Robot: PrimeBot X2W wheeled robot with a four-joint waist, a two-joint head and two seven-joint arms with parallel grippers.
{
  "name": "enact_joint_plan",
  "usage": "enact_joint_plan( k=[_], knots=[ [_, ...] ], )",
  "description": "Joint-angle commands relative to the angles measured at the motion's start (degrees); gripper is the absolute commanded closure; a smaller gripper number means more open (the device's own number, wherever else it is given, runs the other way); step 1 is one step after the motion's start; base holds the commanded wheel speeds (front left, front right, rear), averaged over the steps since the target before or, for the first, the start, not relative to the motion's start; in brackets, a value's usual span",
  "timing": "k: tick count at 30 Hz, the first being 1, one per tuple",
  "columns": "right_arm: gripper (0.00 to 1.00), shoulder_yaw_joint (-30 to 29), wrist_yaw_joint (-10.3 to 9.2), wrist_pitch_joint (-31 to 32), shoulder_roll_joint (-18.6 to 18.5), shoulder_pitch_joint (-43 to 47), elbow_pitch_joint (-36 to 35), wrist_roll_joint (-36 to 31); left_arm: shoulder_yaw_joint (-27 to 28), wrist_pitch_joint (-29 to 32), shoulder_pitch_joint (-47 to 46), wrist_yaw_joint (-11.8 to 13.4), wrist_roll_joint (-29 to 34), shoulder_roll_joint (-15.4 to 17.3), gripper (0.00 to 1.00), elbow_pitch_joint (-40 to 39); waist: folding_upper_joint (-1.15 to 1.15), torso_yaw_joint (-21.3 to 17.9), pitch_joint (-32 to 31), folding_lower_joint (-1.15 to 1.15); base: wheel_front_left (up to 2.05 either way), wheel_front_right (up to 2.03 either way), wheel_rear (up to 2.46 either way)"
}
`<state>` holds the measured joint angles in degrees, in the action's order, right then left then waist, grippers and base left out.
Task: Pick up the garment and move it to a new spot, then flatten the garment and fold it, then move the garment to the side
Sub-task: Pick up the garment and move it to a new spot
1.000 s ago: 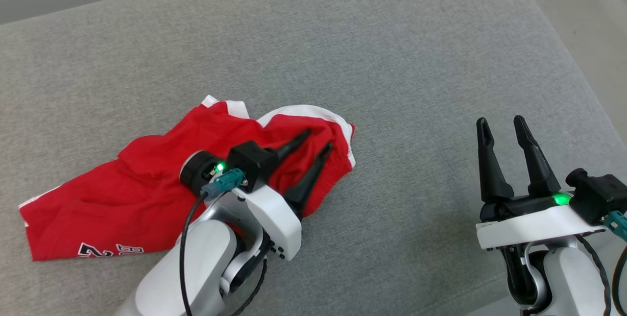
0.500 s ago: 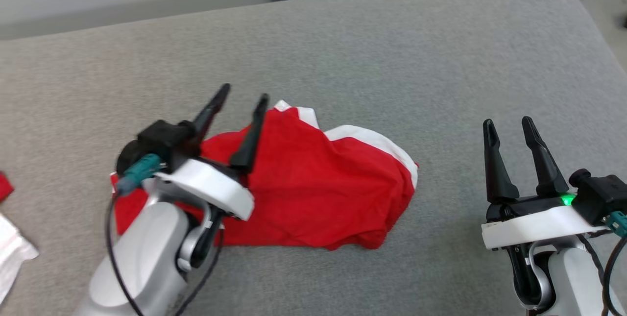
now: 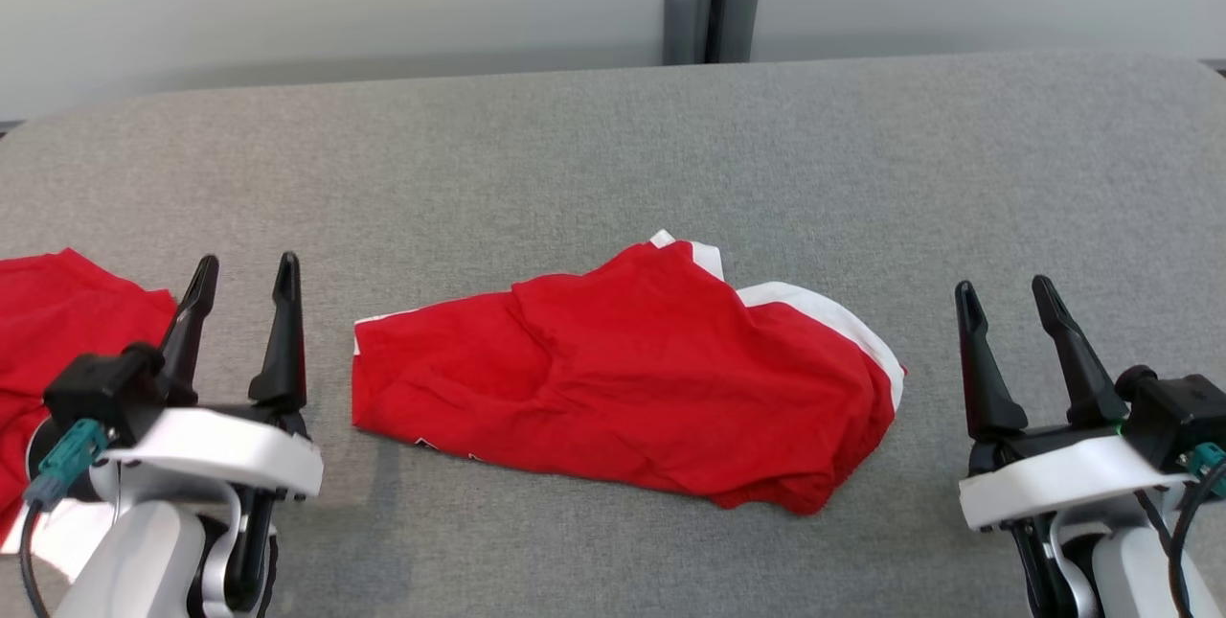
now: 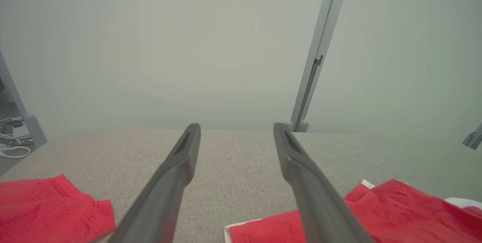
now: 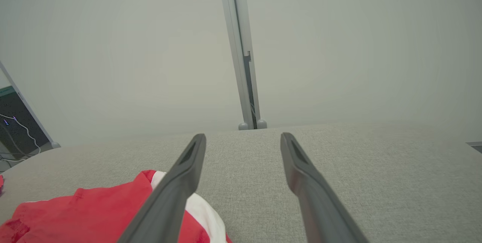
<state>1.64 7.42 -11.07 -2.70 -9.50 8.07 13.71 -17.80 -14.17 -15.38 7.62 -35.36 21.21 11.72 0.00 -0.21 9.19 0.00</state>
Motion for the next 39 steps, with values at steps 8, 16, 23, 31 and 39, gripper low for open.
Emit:
enact_joint_plan(
  k=[8,16,23,31,39],
  knots=[
    [0.00,-1.11,0.13,3.05,-0.39,5.27,-2.65,-2.08,1.29,-0.06,8.01,1.64,0.53,3.34,0.00,-5.37,0.00,1.00,-3.82,0.00,0.00,0.00,0.00],
    [0.00,-2.16,0.13,4.55,-0.39,9.46,-4.70,-1.90,-0.23,2.30,12.56,3.19,1.20,4.46,0.00,-9.13,0.00,1.03,-6.42,0.00,0.00,0.00,0.00],
    [0.00,-2.89,0.13,5.62,-0.39,12.14,-6.18,-2.14,-1.04,4.34,14.93,4.46,1.50,5.31,0.00,-11.71,0.00,1.14,-7.80,0.00,0.00,0.00,0.00],
    [0.00,-3.45,0.13,6.27,-0.39,12.72,-7.42,-2.03,-1.08,4.92,16.04,5.17,0.82,5.29,0.00,-13.21,0.00,1.54,-7.66,0.00,0.00,0.00,0.00],
    [0.00,-3.79,0.13,6.86,-0.39,12.77,-8.20,-2.69,-1.06,5.11,15.88,5.72,0.84,5.48,0.00,-13.44,0.00,1.48,-7.39,0.00,0.00,0.00,0.00]
  ],
)
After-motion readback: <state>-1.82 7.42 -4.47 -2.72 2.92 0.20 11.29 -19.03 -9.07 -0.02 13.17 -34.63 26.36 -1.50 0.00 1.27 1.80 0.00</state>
